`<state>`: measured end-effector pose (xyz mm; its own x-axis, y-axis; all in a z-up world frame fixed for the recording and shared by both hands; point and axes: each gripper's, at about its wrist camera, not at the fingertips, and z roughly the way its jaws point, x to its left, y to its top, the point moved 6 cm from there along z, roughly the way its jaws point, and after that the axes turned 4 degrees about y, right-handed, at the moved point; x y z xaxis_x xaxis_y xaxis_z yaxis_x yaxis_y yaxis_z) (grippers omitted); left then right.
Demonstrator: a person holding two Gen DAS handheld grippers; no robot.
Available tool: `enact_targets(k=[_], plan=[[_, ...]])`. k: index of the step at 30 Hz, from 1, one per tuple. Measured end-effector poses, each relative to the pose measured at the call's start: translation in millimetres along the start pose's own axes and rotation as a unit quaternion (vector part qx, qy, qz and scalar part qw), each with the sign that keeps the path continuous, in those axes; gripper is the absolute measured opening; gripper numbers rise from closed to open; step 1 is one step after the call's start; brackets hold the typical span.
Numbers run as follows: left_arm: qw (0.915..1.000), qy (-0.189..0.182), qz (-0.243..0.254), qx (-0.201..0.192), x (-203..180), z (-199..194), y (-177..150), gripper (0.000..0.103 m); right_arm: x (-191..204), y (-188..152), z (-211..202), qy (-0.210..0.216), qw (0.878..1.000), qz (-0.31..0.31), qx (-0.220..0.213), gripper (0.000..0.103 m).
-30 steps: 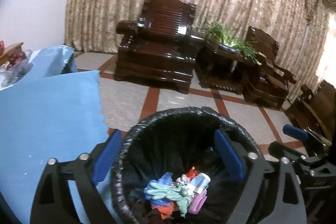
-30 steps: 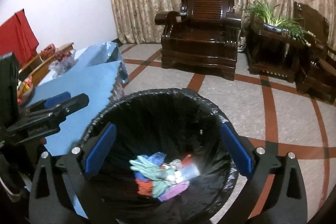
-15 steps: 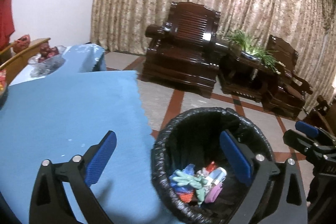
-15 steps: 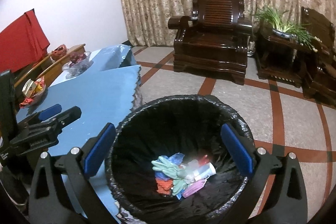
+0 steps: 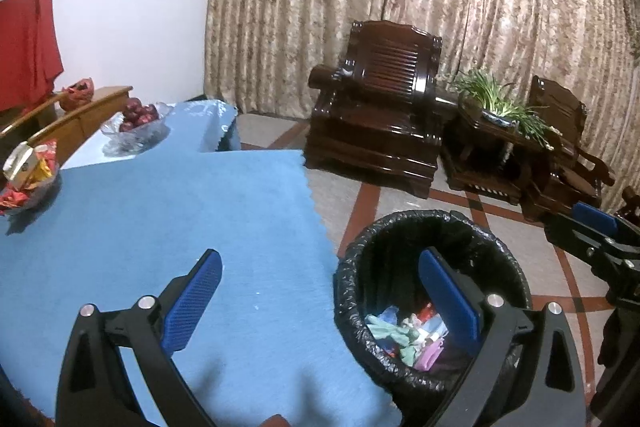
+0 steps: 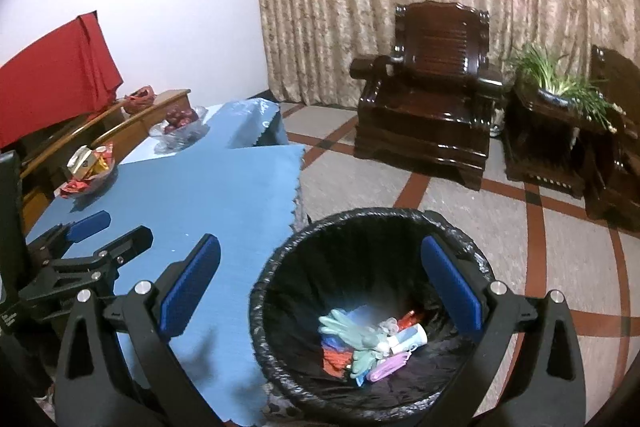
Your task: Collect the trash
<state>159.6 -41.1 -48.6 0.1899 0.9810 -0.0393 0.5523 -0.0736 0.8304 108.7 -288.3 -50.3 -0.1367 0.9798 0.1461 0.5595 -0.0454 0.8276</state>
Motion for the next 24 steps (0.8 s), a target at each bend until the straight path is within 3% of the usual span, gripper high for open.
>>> enact_targets(k=[9, 24], plan=[[0.9996, 0.019, 0.002, -0.019, 8, -36, 8, 0.097, 25, 6, -22, 0.008, 1.0, -0.015, -0.012, 0.098], [0.9986, 0.039, 0.009, -0.035, 16, -63, 6, 0.097, 50, 6, -38, 0.014, 0.999, -0.03, -0.013, 0.098]])
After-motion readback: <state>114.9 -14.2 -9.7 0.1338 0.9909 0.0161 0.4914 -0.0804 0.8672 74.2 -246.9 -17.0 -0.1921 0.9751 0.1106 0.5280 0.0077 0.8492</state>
